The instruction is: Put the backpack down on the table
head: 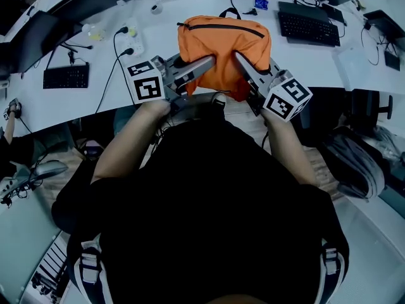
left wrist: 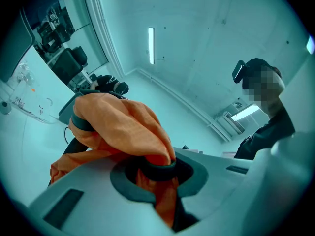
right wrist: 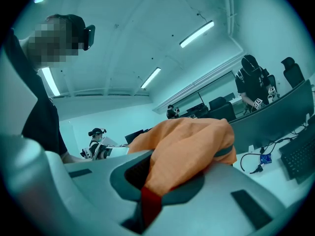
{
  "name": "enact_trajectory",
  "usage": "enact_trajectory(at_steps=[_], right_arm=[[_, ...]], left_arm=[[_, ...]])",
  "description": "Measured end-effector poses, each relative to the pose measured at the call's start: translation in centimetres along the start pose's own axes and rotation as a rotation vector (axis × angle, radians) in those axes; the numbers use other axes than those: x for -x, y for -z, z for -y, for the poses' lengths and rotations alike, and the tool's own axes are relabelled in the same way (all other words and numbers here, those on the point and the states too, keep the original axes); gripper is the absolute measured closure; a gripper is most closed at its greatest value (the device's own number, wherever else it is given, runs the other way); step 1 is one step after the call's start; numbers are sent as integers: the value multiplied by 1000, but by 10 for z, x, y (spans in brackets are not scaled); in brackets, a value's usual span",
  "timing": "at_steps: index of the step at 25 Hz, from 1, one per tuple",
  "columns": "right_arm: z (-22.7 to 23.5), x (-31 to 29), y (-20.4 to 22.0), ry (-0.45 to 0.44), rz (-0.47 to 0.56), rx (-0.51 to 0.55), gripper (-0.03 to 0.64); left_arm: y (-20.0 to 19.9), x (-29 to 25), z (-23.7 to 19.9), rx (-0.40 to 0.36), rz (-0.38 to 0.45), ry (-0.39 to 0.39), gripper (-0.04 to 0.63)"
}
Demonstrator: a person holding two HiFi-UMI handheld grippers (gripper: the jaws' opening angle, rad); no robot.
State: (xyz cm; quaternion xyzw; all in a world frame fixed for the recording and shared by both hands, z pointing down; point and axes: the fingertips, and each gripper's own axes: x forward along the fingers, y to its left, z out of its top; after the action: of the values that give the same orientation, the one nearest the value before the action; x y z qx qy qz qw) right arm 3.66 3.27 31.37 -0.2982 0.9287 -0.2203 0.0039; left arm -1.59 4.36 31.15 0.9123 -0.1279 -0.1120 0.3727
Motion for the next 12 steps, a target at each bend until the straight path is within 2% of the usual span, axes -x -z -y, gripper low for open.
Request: enact_trajectory(at_steps=[12], right_arm=[[51,-14,-2,-52,-36,-41,580]], left_arm=[[-10,-27,-42,44,25,-46,526]])
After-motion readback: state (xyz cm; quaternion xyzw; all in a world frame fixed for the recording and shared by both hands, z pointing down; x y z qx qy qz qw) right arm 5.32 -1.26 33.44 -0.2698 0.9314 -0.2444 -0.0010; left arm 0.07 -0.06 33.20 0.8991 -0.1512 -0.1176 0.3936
